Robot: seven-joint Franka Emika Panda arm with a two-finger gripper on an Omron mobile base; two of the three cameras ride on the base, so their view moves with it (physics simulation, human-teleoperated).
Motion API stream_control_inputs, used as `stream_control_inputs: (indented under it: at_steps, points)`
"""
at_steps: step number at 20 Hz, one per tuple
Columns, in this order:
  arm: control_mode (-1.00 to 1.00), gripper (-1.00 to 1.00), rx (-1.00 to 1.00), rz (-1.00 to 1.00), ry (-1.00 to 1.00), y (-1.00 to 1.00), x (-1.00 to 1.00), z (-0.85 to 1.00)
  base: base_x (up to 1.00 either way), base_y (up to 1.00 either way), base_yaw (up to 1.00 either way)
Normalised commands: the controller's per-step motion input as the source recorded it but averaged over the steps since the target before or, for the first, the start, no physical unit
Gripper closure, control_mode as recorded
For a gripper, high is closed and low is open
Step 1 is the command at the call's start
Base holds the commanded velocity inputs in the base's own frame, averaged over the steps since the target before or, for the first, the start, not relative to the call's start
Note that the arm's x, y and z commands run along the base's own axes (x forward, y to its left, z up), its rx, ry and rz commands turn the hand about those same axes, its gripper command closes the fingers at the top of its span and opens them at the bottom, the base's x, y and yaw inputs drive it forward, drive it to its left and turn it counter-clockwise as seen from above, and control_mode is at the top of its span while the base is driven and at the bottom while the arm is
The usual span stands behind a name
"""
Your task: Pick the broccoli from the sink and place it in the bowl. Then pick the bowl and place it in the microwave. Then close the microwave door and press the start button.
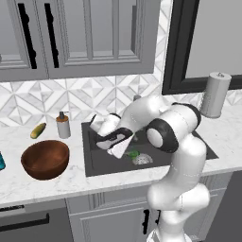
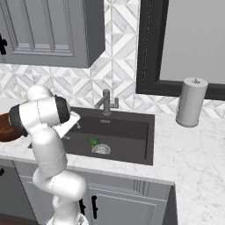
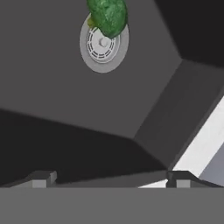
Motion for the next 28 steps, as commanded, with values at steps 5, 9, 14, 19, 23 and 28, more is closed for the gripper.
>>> stream_control_inputs:
  at_steps: [5,9,14,19,23,28]
  points:
    - [-1.00,-1.00,-0.03,0.00,0.27,-0.09,0.43,-0.68,0.00,0.00,0.00]
    - [-1.00,-1.00,0.00,0.00,0.23,-0.37,0.36,-0.57,0.00,0.00,0.00]
    - [-1.00,-1.00,0.00,0.00,0.16,-0.29,0.58,-0.37,0.00,0.00,0.00]
    - [-1.00,-1.00,-0.02,0.00,0.05,-0.06,0.45,-0.53,0.00,0.00,0.00]
    - [-1.00,-1.00,-0.01,0.01,0.01,-0.07,0.39,-0.53,0.00,0.00,0.00]
    - [-1.00,-1.00,0.00,0.04,0.00,-0.16,0.42,-0.31,0.00,0.00,0.00]
